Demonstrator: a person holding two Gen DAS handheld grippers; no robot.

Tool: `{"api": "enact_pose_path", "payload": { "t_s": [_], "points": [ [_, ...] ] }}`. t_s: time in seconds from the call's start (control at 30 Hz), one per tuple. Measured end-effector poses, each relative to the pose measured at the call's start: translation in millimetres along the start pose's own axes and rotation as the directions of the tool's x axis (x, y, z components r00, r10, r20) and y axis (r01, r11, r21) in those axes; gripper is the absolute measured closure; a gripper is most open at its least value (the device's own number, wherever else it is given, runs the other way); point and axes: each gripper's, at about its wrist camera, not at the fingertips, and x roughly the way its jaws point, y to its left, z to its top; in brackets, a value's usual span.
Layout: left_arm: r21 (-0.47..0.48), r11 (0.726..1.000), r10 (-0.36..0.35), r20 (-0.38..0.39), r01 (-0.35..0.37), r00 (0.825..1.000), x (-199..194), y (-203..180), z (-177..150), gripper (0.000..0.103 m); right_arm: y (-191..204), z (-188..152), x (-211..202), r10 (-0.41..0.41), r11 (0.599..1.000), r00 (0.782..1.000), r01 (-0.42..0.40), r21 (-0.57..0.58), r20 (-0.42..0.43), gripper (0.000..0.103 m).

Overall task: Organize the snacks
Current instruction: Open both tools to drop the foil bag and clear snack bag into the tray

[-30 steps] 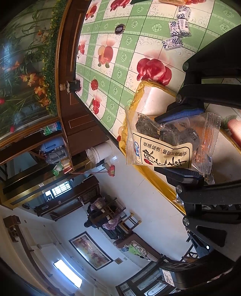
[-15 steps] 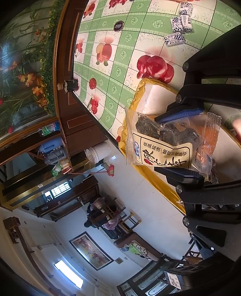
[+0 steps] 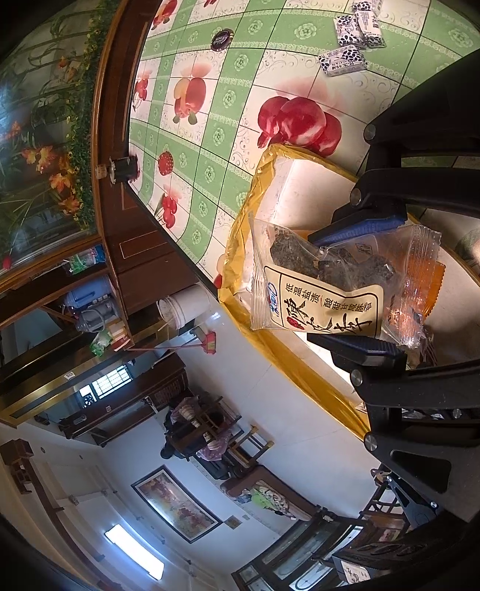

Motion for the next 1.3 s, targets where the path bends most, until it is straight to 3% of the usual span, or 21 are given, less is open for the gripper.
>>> {"api": "enact_pose_path", "payload": {
  "t_s": [0.57,0.7,0.9,1.03,1.3],
  "points": [
    [0.002,1.000,0.007,-0.012,-0.007,1.000,3,-2,-4,0.045,-4,-4,14,-0.026,1.000,0.999,0.025,-0.007,-0.032,0.058],
    [-0.014,1.000,0.015,-0.037,-0.016,0.999,4,1,-4,0.044,-5,-4,18,-0.015,1.000,0.999,0.015,0.000,-0.046,0.053],
    [-0.031,0.999,0.020,-0.025,-0.021,0.999,-4,4,-3,0.042,2,0,2,-0.023,1.000,1.000,0.022,-0.019,-0.011,0.053],
    [-0.035,0.999,0.029,-0.009,-0.029,1.000,-13,4,-3,0.029,5,2,-17,-0.022,1.000,1.000,0.022,-0.021,0.022,0.052],
    [-0.023,0.999,0.034,0.028,-0.034,0.999,-33,-1,-4,0.029,3,-3,-58,-0.033,0.999,0.996,0.034,-0.004,0.082,0.044]
  ]
}}
